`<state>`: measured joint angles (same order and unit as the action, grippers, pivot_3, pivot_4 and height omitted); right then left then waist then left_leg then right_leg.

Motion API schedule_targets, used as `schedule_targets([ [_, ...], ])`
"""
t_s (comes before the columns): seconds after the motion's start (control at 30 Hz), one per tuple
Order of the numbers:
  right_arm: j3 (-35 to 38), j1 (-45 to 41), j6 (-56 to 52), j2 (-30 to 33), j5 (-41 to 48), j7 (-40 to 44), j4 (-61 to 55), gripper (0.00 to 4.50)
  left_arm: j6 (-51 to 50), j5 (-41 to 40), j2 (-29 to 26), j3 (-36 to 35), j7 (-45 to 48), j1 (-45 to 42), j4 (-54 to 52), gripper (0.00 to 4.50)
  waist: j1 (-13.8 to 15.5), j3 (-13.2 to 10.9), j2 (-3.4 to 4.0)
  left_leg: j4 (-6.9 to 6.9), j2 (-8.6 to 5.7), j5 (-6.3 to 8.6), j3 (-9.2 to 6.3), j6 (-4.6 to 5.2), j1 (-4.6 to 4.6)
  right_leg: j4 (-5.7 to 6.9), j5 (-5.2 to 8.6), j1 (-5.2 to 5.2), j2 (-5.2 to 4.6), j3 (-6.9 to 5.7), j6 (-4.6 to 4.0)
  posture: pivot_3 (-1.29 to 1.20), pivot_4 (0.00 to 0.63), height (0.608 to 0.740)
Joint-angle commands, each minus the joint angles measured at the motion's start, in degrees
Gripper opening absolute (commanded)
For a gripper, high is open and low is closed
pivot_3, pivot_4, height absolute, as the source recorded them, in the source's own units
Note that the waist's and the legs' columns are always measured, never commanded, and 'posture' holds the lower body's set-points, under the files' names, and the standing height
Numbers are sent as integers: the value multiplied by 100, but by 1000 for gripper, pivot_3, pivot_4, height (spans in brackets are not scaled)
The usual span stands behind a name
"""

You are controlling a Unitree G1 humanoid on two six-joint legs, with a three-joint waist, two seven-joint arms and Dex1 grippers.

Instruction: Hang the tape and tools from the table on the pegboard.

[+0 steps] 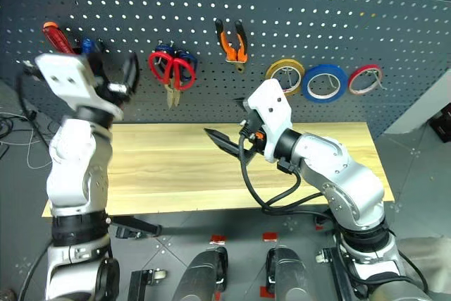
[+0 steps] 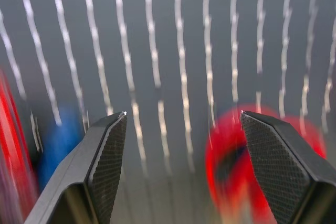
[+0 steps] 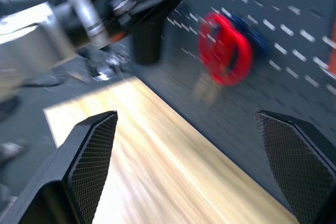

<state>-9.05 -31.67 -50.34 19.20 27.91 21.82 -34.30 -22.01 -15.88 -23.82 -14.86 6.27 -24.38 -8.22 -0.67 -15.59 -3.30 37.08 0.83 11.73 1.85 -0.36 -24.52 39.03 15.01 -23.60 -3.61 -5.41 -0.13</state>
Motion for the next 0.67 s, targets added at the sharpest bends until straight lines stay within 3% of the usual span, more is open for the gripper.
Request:
schedule_targets([
  [0.03, 110, 299, 483, -24, -373, -216, 163, 4500, -932, -95, -105, -153, -152, 288, -564, 3624, 22, 8, 0, -1, 7, -4, -6, -6, 1, 1, -4, 1, 9, -1, -6, -2, 179, 740],
  [0.17, 201, 936, 1938, -252, -1034, -378, 1183, 4500, -1336, 82, -169, -99, -199, 562, -646, 3624, 91, 71, 2, 1, 20, -16, -15, -24, 2, -2, -14, 6, 30, -3, -23, 10, 162, 740],
  [0.3, 528, 1389, 2888, -550, -1487, -811, 2217, 4500, -845, 21, -2, -310, -67, 817, -356, 3624, 116, 191, 12, 2, 18, -17, -5, -22, 7, -4, -15, 11, 30, 10, -23, 12, 147, 740],
  [0.5, 972, 1573, 4339, -753, -2255, -1680, 4004, 4500, -395, 66, 140, -385, 111, 1125, 347, 3624, 115, 372, 30, -4, 22, -17, 4, -22, 19, -4, -17, 13, 37, 18, -26, 16, 106, 740],
  [0.67, 1138, 1511, 4942, -706, -2419, -1733, 4807, 4500, -7, 143, 200, -384, 155, 1198, 740, 3624, 112, 477, 31, -4, 39, -5, 14, -2, 37, -4, -23, 25, 51, 24, -36, 24, 85, 740],
])
